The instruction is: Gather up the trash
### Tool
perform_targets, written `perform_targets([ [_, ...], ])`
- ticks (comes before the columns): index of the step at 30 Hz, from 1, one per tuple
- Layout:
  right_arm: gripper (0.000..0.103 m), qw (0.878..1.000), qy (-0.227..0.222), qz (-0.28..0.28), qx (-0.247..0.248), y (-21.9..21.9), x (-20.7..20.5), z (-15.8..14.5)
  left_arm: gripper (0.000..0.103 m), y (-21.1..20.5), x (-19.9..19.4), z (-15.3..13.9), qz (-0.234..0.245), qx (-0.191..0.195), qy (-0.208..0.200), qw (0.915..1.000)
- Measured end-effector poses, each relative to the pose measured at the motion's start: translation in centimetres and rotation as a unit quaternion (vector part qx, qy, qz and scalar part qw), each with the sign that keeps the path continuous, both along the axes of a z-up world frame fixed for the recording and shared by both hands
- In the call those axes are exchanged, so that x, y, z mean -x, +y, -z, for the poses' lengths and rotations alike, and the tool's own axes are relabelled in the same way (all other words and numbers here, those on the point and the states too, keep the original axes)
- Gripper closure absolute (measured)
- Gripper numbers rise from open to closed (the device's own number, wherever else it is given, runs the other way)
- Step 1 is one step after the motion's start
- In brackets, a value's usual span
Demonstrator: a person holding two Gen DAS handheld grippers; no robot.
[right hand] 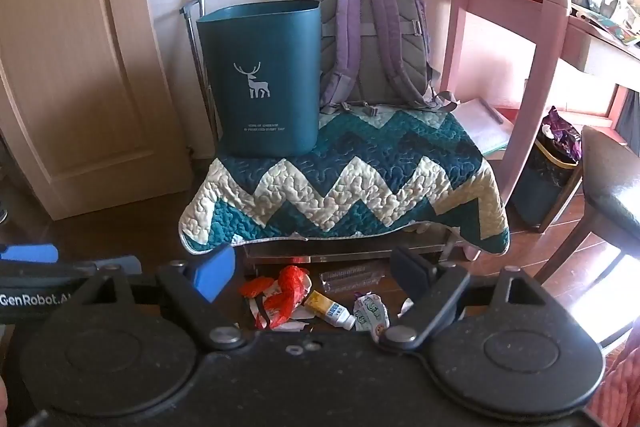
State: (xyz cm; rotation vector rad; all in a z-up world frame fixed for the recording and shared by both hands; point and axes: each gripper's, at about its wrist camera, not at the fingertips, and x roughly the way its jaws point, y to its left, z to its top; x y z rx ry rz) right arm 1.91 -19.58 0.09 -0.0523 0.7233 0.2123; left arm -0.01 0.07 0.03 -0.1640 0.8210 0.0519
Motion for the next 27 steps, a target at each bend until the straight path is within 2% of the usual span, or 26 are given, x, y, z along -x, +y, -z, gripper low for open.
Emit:
perform_targets([
  [4, 0.018, 1.0, 0.008, -0.001, -0.002, 0.4, 0.2, 0.5, 0.0, -0.1, 0.0, 0.0, -0.001, -0.002, 0.005, 1.0],
  [10, 0.018, 1.0, 0.005, 0.008, -0.016, -1.1, -0.2, -0.4, 0.0, -0.3, 0.2, -0.5, 0.001, -0.003, 0.009, 1.0],
  [15, 0.018, 1.0, 0.01, 0.012, -0.017, -1.0, 0.1, 0.0, 0.0, -0.2, -0.1, 0.2, -0.001, 0.007, 0.022, 0.9997],
  [20, 0.018, 1.0, 0.003, 0.009, -0.017, -0.9, 0.1, -0.6, 0.0, 0.2, -0.3, -0.4, -0.006, 0.013, 0.027, 0.9995],
  [24, 0.018, 1.0, -0.006, 0.008, -0.017, -1.1, 0.1, -1.5, 0.0, 0.3, -0.9, -1.3, 0.0, 0.003, 0.034, 0.9994],
  [27, 0.018, 1.0, -0.014, 0.008, -0.012, -1.1, -0.2, -2.5, 0.0, 0.7, -1.1, -2.4, -0.003, 0.015, 0.029, 0.9995],
])
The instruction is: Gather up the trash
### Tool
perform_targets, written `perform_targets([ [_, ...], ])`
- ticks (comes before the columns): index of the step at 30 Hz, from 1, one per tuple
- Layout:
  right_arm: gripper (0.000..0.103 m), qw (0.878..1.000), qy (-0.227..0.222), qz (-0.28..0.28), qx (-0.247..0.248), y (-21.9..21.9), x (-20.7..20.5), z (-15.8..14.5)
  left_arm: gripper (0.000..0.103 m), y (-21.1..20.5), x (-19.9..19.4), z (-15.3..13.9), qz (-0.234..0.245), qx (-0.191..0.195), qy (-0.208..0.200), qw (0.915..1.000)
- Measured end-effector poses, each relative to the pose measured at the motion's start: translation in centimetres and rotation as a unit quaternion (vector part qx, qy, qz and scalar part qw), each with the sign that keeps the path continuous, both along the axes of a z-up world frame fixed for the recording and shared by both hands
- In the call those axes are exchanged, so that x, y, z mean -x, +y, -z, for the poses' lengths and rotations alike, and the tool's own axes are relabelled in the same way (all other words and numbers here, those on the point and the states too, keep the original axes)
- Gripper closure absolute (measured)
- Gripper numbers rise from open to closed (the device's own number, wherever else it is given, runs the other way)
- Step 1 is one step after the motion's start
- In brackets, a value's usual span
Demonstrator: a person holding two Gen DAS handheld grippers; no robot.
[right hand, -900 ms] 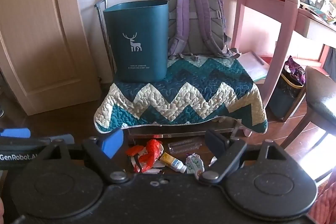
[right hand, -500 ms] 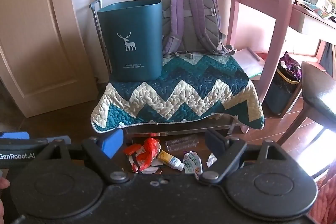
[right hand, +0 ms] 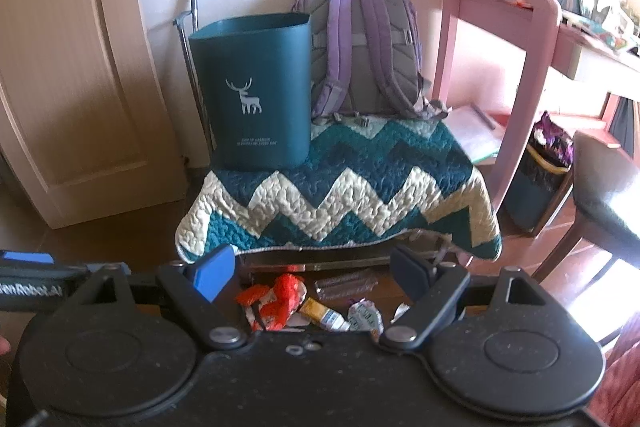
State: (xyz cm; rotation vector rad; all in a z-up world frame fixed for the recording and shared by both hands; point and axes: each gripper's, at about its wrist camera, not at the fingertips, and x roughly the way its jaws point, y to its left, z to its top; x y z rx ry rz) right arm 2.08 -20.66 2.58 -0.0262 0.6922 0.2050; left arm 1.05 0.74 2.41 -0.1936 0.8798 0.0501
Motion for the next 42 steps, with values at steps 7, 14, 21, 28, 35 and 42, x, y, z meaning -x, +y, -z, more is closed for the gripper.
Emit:
perform_targets([
  [7, 0.018, 1.0, 0.015, -0.01, -0.006, 0.3, 0.2, 0.1, 0.0, -0.6, 0.3, -0.1, 0.008, 0.008, 0.014, 0.9998],
  [14, 0.018, 0.999, 0.047, 0.006, -0.021, -0.1, 0.1, 1.1, 0.0, -0.6, 0.4, 1.5, 0.003, 0.024, 0.048, 0.9985],
  [21, 0.018, 0.998, 0.048, 0.015, -0.029, -0.8, 0.0, 1.1, 0.0, -1.0, 0.7, 1.1, 0.003, 0.019, 0.041, 0.999],
  [28, 0.018, 0.998, 0.045, 0.012, -0.031, -0.9, 0.1, 1.0, 0.0, -1.3, 0.8, 0.9, 0.005, 0.017, 0.038, 0.9991],
  [35, 0.018, 0.998, 0.045, 0.006, -0.032, -0.9, 0.2, 0.9, 0.0, -1.0, 0.8, 0.9, 0.006, 0.017, 0.037, 0.9991],
  [42, 0.018, 0.998, 0.045, 0.003, -0.032, -0.6, 0.3, 0.9, 0.0, -0.7, 0.4, 0.8, 0.003, 0.017, 0.037, 0.9992],
])
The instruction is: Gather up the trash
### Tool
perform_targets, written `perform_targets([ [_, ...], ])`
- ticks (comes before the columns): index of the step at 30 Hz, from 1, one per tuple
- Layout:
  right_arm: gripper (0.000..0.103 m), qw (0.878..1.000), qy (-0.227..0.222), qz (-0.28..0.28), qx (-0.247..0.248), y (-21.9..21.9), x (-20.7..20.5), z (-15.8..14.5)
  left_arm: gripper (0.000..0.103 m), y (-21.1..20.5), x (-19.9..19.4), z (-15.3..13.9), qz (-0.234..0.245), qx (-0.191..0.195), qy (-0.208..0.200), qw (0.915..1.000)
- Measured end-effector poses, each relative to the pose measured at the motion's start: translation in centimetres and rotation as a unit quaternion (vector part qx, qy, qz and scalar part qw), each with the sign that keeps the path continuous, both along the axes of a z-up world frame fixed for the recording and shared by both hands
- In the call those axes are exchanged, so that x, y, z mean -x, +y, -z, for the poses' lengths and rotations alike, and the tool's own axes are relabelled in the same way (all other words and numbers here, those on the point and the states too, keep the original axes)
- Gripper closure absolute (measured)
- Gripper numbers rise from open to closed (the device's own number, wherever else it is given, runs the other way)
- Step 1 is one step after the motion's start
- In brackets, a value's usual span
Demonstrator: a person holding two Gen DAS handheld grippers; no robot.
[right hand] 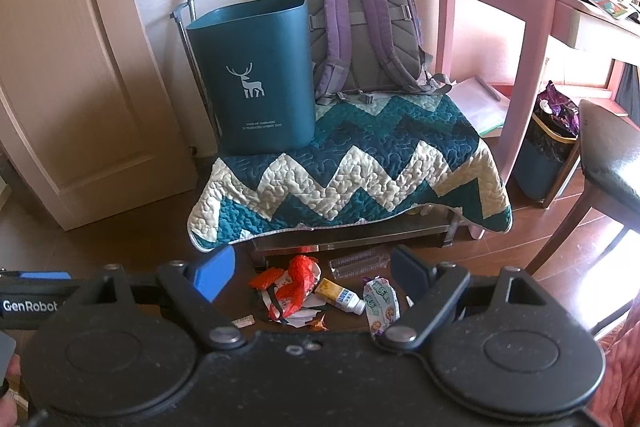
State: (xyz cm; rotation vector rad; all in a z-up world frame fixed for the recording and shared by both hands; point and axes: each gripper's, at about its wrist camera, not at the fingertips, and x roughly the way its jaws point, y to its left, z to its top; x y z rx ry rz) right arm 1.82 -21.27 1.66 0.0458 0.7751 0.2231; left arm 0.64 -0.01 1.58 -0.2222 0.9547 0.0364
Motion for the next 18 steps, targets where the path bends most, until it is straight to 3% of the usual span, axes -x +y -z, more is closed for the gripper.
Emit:
perform_targets([
  [18, 0.018, 1.0, -0.001, -0.004, -0.002, 0.05, 0.04, -0.06, 0.0, 0.19, 0.43, -0.3, -0.013, -0.007, -0.012, 0.9998],
])
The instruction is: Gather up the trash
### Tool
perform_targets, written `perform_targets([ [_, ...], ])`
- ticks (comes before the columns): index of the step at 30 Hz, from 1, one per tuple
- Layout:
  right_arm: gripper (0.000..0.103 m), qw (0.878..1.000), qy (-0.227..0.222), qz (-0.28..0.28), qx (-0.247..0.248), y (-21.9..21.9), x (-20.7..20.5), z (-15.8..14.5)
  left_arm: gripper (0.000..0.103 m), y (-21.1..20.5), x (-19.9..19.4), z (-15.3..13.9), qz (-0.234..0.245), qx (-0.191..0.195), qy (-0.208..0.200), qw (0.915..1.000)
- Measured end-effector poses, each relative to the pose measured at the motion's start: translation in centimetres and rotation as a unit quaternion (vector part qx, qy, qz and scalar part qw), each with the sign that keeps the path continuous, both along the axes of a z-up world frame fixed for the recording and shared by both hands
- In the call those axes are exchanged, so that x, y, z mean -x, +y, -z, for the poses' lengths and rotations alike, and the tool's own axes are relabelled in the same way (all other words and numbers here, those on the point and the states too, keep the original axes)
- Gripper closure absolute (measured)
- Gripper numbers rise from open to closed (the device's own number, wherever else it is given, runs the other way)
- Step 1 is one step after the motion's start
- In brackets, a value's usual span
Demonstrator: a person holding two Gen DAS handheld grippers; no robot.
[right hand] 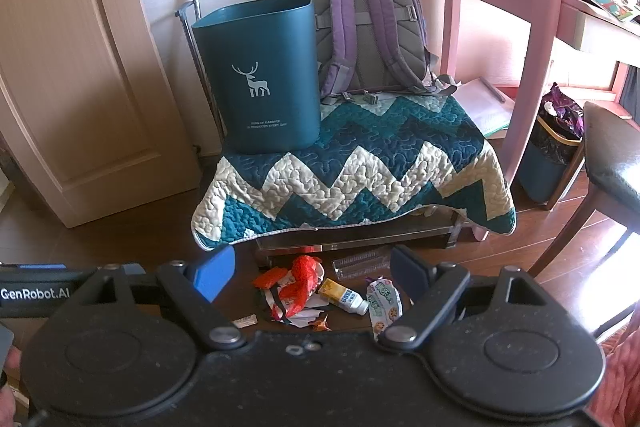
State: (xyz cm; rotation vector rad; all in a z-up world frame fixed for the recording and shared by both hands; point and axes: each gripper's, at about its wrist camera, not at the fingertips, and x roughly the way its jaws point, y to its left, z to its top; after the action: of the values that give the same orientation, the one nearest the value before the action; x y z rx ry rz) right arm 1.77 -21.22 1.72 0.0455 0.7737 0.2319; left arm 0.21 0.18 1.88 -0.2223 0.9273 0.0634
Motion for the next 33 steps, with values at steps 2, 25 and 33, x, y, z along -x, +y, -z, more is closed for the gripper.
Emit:
perform_targets([
  [2, 0.018, 1.0, 0.001, 0.0, -0.001, 0.1, 0.0, 0.0, 0.0, 0.0, 0.0, 0.0, 0.0, 0.0, 0.0, 1.0],
  [25, 0.018, 0.996, 0.033, -0.082, 0.008, 4.7, -15.1, 10.7, 0.0, 11.1, -15.3, 9.1, 0.052, -0.089, -0.031, 0.9942],
  [33, 0.018, 0.993, 0.075, -0.085, 0.009, 8.4, -22.9, 19.2, 0.0, 14.3, -22.6, 19.4, 0.087, -0.09, 0.028, 0.9917],
])
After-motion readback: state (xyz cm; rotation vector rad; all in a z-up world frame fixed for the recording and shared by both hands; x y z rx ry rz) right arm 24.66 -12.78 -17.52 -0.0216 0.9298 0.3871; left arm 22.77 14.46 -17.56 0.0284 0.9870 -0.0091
